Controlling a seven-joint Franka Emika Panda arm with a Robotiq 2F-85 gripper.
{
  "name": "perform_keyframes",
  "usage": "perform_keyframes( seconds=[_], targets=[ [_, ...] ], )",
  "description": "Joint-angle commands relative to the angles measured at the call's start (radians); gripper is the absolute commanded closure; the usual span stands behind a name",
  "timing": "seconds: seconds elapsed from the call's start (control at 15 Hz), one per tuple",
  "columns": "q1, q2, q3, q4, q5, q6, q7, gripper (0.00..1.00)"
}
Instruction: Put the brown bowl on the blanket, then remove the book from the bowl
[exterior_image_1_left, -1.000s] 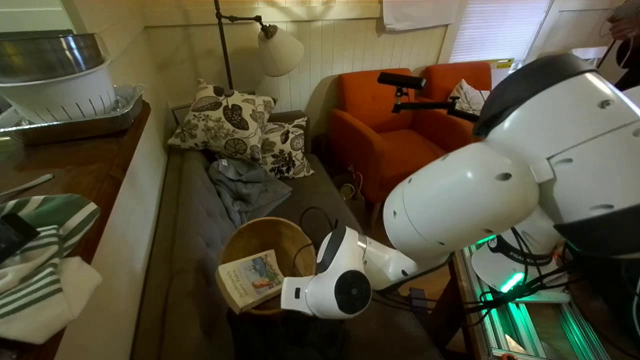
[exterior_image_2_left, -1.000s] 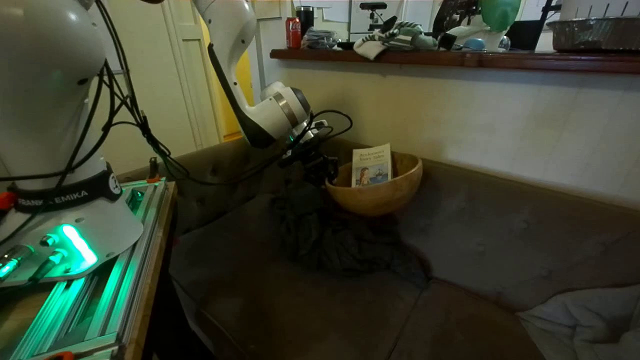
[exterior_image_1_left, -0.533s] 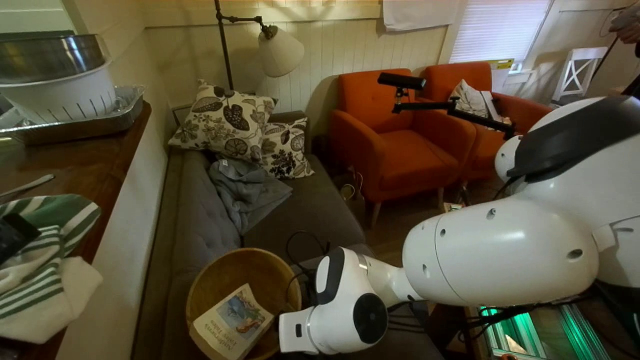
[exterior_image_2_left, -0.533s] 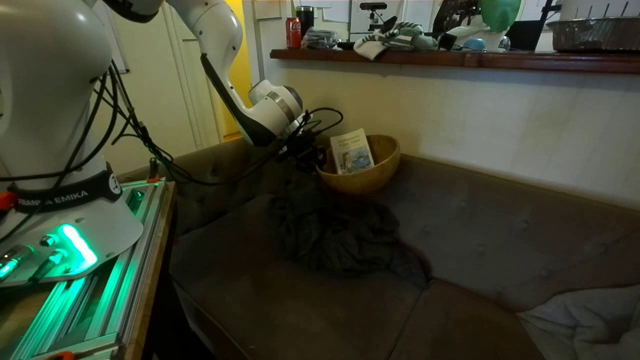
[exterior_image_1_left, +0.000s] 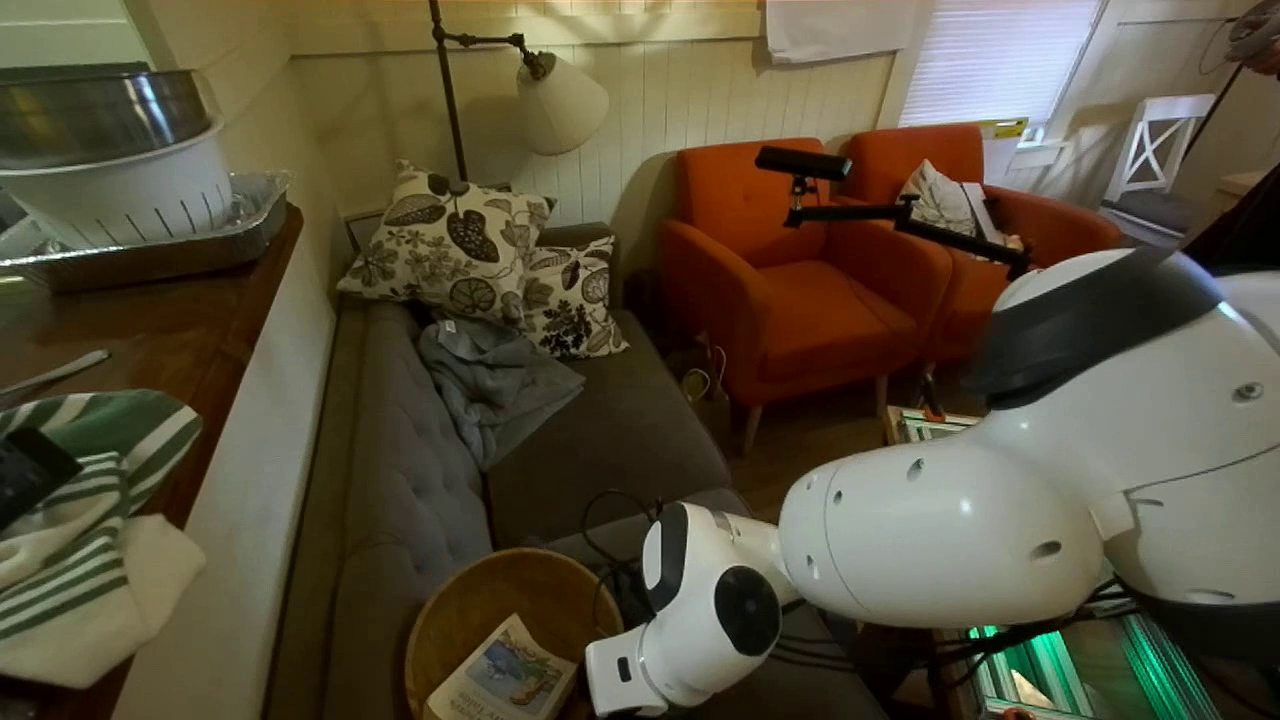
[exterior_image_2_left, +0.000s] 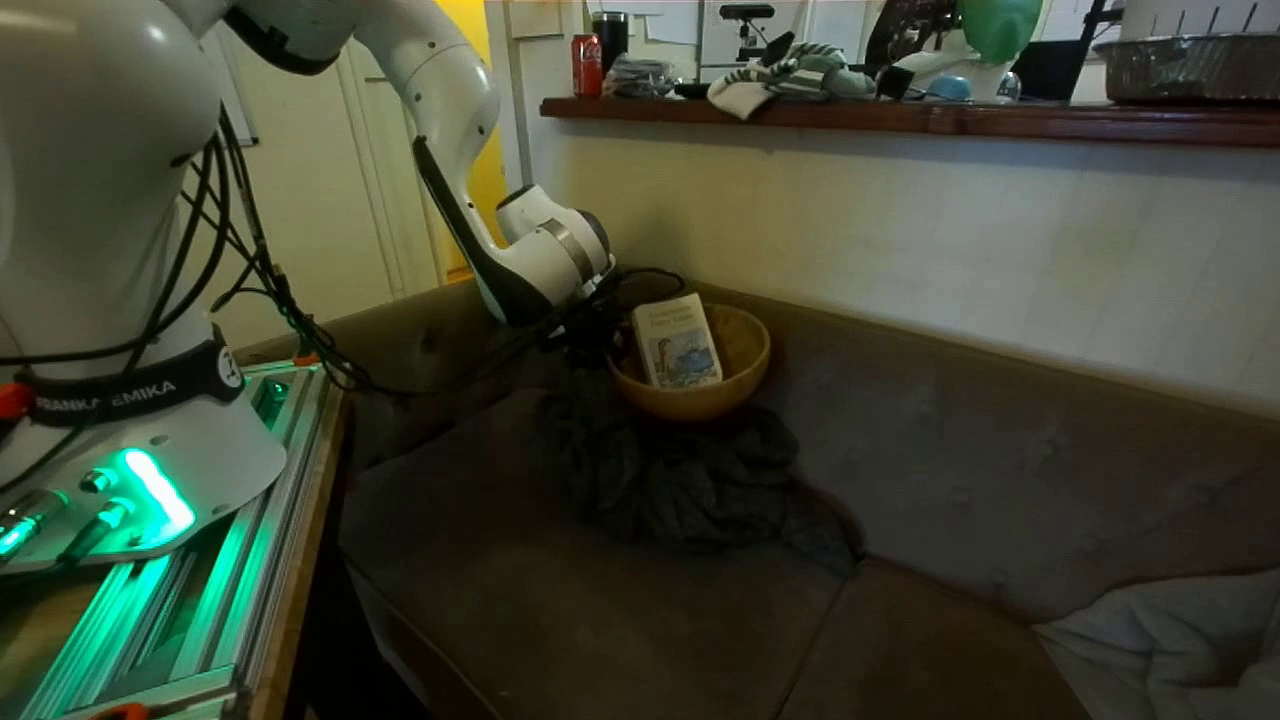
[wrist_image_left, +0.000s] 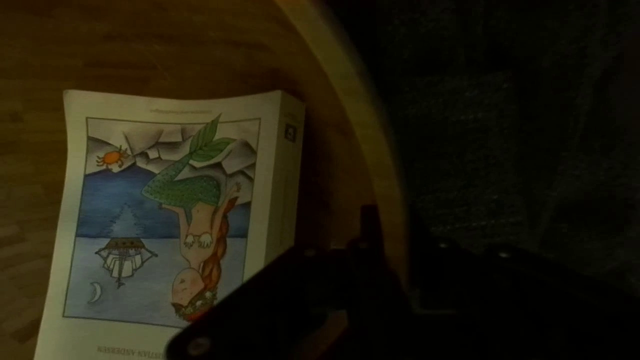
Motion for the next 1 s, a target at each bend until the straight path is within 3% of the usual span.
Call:
perform_keyframes(
  seconds=[0.0,0.13,0.2,0.4,0.53,0.8,0.93],
  targets=[
    [-0.1,-0.057,0.075,0.029,-0.179,-0.002,-0.037,0.96],
    [-0.168,-0.062,0.126,0.062,-0.308,-0.009,-0.03,0.96],
    [-0.221,-0.094,0.182,0.045,-0.398,-0.074,0.0,0.61],
    [-0.251,-0.126,0.184,0.021,-0.577,-0.131,0.078,0.47],
    [-0.217,-0.16,0.141,-0.021,-0.664,-0.147,0.111,0.33],
    [-0.072,-0.194,-0.005,-0.043,-0.778,-0.189,0.116,0.05],
    [-0.001,-0.203,-0.077,-0.028,-0.796,-0.215,0.089,0.0]
  ],
)
